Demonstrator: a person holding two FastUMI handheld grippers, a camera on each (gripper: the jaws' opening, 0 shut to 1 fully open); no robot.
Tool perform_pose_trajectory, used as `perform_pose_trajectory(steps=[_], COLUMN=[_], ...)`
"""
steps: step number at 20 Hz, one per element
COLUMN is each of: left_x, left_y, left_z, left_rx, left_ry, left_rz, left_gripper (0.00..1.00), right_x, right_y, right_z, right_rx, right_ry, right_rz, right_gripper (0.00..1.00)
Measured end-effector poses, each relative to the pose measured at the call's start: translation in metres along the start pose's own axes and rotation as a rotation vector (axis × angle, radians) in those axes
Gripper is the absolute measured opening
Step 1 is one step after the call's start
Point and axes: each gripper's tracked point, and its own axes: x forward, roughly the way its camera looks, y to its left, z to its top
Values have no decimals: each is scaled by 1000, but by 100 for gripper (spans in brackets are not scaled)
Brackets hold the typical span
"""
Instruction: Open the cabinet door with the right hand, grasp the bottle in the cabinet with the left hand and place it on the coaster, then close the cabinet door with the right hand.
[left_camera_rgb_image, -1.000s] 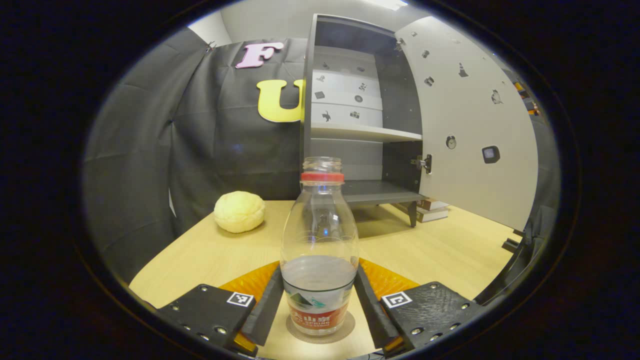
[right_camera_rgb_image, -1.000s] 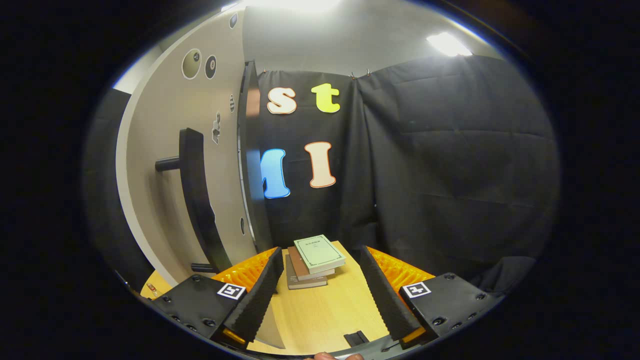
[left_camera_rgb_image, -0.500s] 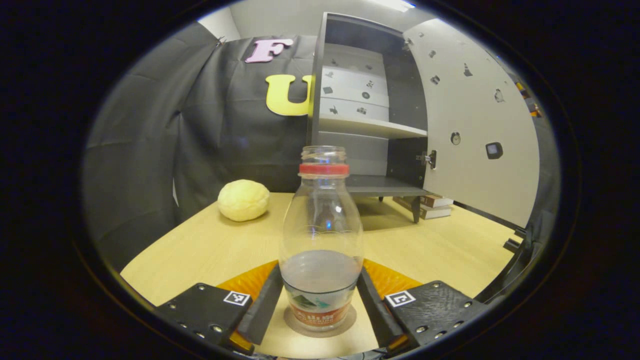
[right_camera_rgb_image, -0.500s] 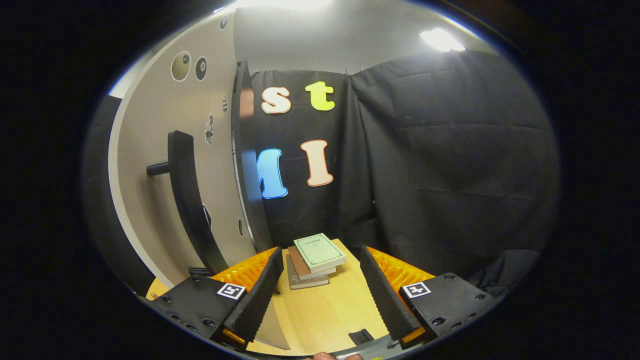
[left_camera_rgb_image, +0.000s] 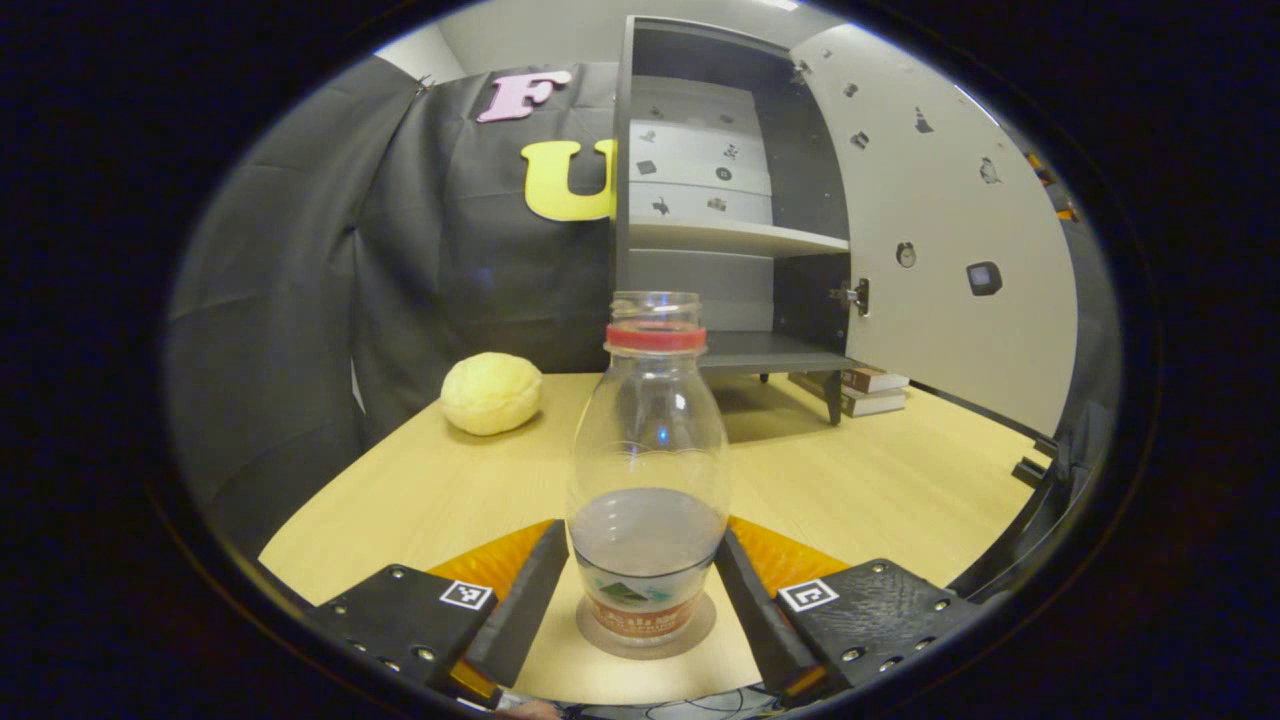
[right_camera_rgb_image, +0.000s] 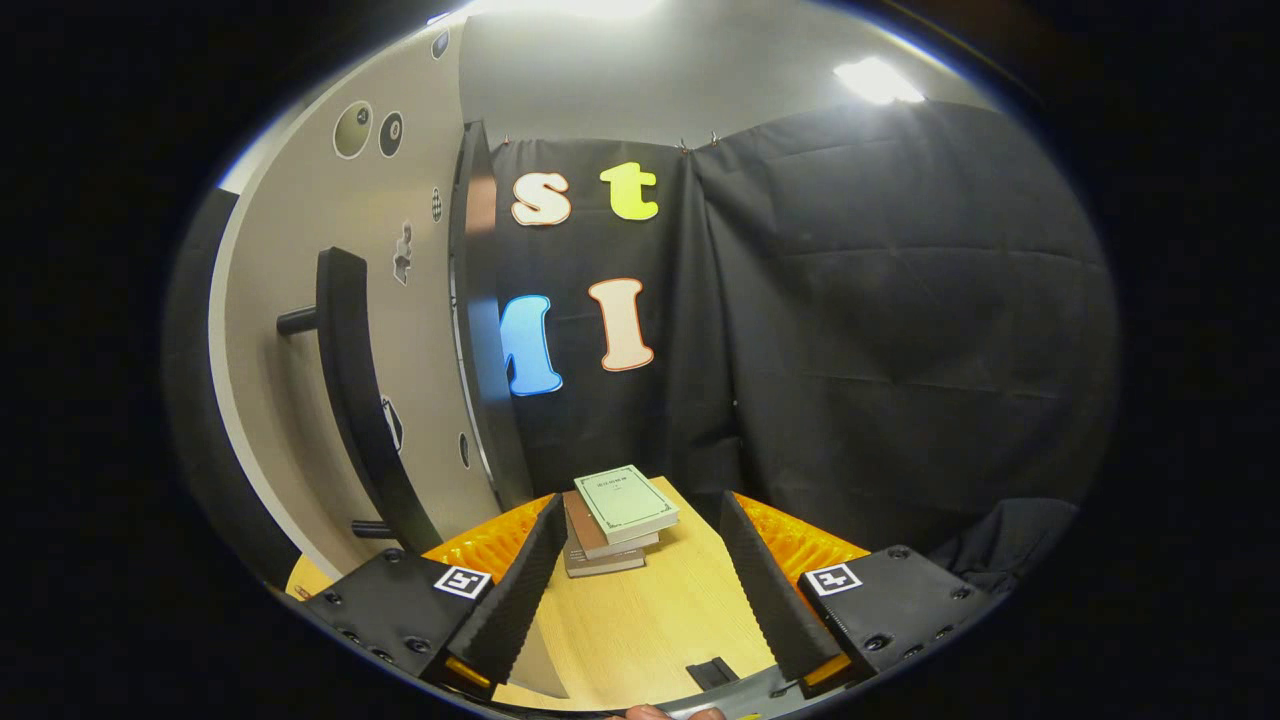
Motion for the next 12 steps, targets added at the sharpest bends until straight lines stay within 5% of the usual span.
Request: perform_pose_trajectory(steps=[1,5,12], left_x=[-1,-5,-31], left_y=[2,-5,-6], left_z=[-1,4,8], left_rx=[-10,-42,-37], left_ry=[4,17,59], left_rz=[5,-32,-33], left_gripper=[88,86,88], right_x=[0,2,6], right_y=[-2,-10,-13], right_z=[0,-1,-2], right_rx=[2,25,53], right_ry=[-3,0,1], right_rz=[-4,-21,-32], right_gripper=[98,92,98])
